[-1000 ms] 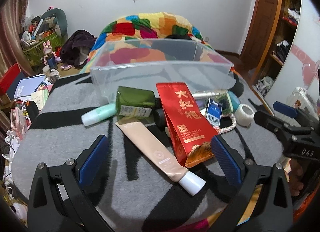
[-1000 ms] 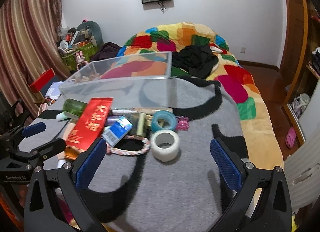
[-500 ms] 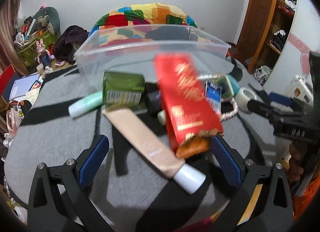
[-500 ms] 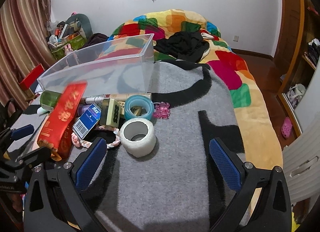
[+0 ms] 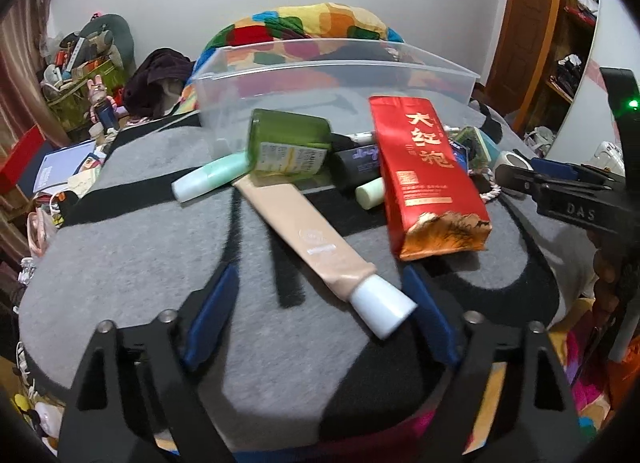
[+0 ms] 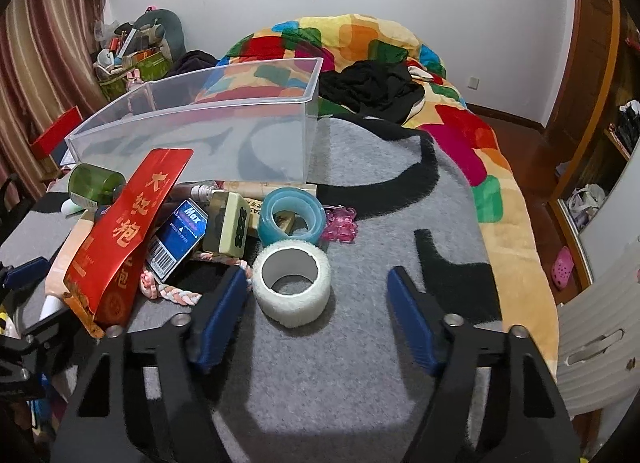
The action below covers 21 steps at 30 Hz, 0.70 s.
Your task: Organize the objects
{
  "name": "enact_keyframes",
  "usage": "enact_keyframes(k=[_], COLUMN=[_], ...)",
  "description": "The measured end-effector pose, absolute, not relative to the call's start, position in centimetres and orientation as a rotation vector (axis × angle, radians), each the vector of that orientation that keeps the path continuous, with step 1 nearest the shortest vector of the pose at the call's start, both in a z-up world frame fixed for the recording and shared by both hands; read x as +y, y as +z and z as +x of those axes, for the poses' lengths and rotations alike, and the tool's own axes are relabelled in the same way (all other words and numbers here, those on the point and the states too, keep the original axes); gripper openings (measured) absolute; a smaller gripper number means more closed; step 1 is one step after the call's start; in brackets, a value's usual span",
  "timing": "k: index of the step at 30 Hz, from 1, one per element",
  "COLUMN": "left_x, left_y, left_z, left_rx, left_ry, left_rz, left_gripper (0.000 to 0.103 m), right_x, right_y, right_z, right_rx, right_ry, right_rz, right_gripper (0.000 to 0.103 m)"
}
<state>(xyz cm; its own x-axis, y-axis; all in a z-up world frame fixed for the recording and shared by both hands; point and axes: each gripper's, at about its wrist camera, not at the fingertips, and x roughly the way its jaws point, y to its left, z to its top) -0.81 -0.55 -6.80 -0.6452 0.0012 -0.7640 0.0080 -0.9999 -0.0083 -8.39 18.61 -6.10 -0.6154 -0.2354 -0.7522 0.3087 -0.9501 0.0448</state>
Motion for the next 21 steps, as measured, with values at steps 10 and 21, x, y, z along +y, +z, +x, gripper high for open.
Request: enact_keyframes(k=[10, 21], left_x=[-3.6, -2.6], left_y=[-6.6, -7.1], left_z=[1.4, -0.7], left_rx=[0.08, 0.049], left_ry=[-2.797, -2.811], left_rz=[1.277, 1.179], left_gripper=[0.077, 0.051], right_x=[18.3, 18.9], right_y=[-6.3, -4.9], right_z=[-8.5, -7.0], right_rx=[0.071, 0.077], right_ry=[-2.524, -2.57], right_rz=[1.183, 1.14], right_gripper=[0.035, 0.035])
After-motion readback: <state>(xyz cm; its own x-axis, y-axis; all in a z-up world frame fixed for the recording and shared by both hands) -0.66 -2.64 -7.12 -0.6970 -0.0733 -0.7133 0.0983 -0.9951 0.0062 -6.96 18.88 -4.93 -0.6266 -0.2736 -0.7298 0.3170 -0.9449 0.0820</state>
